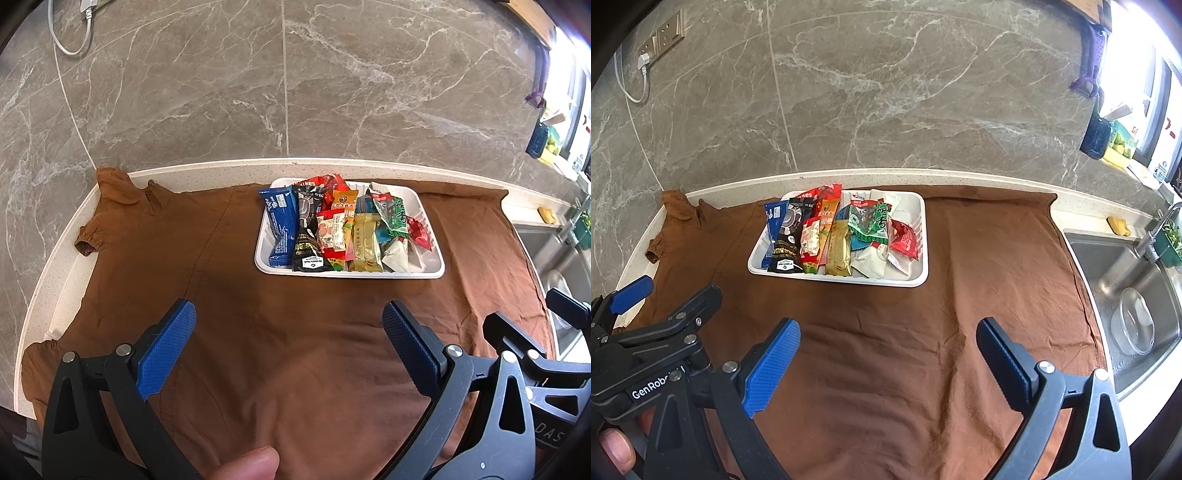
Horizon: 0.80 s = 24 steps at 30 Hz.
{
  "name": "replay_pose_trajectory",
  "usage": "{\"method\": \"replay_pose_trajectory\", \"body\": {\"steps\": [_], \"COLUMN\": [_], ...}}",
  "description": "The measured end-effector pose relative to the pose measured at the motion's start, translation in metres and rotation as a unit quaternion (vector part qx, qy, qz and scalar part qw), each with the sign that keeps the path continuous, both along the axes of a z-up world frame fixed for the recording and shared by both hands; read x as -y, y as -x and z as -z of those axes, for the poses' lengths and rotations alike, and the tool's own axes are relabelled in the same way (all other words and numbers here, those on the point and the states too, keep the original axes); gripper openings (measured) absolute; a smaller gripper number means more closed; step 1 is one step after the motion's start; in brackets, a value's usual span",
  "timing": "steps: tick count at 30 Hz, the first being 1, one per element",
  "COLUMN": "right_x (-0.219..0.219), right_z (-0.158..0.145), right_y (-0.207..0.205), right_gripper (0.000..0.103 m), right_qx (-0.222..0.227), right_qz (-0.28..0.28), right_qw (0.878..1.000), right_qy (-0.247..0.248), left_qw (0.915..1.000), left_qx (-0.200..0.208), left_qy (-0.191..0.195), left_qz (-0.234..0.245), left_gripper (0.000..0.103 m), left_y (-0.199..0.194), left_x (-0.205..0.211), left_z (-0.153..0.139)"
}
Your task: Organize snacks
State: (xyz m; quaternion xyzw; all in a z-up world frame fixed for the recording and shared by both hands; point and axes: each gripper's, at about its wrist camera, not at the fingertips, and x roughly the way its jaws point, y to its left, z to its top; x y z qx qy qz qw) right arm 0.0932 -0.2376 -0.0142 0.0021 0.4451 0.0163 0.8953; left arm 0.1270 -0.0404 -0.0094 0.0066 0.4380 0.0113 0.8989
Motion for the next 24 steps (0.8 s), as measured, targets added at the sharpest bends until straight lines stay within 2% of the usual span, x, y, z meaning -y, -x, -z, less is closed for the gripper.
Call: {"method": "replay_pose_trajectory", "body": {"steps": [24], "right_x": [-0.0003], "right_z": [0.0037], "right_y": [-0.0056], "right_gripper": [0.099], "right_qx": [-0.007], "right_qz": [-0.007], "right_qw": [1.0], "right_qy": [0.002], "left_qw": [1.0], "left_qx": [-0.003], "left_qy": [0.003], "left_qz": [0.003], "left_gripper": [0.103], "left_y": [-0.0074], "left_x": [-0.0015], "left_z": [0.0057]}}
